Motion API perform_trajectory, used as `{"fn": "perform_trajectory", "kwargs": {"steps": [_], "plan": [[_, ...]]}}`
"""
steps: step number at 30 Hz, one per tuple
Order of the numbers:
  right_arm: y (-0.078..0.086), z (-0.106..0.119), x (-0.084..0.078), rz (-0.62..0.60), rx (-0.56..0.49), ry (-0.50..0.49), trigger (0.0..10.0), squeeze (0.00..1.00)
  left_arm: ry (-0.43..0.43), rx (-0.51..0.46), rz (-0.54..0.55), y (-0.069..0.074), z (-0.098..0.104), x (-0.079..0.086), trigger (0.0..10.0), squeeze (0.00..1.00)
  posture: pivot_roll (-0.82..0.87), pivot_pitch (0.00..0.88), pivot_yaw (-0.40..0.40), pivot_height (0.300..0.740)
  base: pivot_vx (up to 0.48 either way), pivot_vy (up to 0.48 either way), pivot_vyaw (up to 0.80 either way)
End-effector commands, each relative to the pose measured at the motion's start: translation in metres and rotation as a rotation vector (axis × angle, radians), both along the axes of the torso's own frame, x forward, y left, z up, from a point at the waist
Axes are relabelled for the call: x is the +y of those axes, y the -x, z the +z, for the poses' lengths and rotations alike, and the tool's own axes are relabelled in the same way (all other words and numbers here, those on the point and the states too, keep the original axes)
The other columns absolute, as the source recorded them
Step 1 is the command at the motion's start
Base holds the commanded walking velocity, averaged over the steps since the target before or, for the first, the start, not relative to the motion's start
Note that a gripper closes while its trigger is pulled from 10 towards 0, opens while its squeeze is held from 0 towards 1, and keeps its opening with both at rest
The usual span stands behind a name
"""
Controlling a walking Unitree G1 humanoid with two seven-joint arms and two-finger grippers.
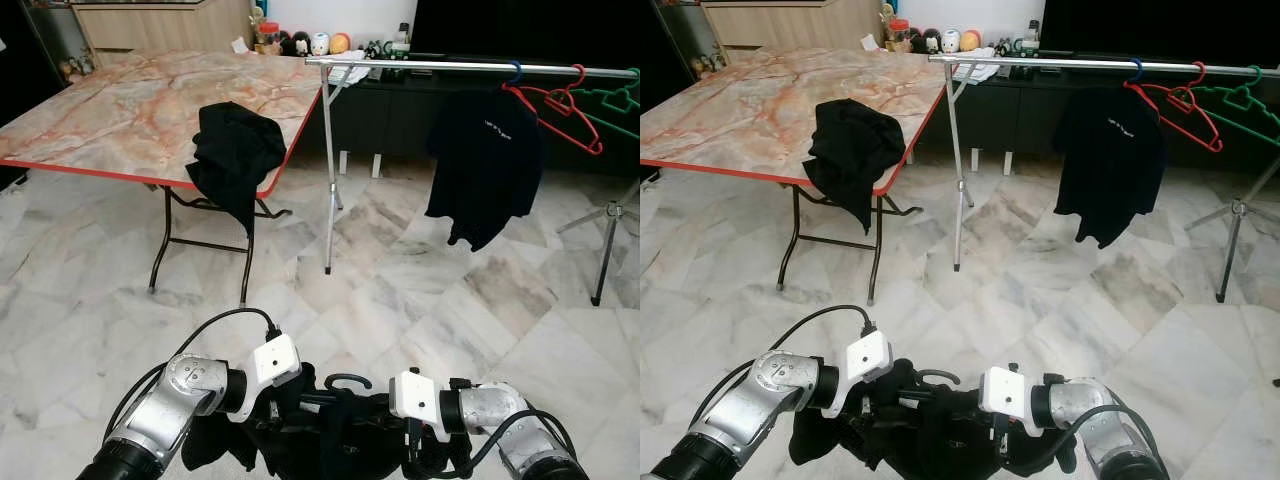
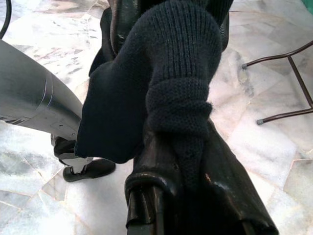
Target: Hang hanger
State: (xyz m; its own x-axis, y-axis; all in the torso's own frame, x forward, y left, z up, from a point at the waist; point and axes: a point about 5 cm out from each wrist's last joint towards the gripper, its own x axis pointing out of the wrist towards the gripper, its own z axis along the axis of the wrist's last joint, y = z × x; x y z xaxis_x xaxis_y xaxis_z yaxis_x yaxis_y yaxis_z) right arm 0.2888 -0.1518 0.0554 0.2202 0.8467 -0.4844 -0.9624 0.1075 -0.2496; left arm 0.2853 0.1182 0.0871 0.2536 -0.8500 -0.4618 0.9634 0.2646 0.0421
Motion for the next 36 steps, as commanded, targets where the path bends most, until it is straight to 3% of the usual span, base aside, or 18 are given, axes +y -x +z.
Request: {"fn": "perform_trajectory", "kwargs": {"steps": [1, 36], "plan": [[-0.0044, 0.0072, 0.0061, 0.006, -0.033, -0.04, 10.0, 0.0, -0.013, 0.014, 0.0, 0.0002, -0.003, -0.0005, 0.0, 0.0, 0.0, 0.095, 0.016, 0.74, 0.0, 0.0, 0.0], [-0.0003, 0.0014, 0.0066, 0.021, 0.032, -0.032, 10.0, 0.0, 0.0, -0.009, 0.008, -0.0028, -0.0005, -0.0052, 0.0, 0.0, 0.0, 0.074, 0.024, 0.74, 0.0, 0.0, 0.0]]}}
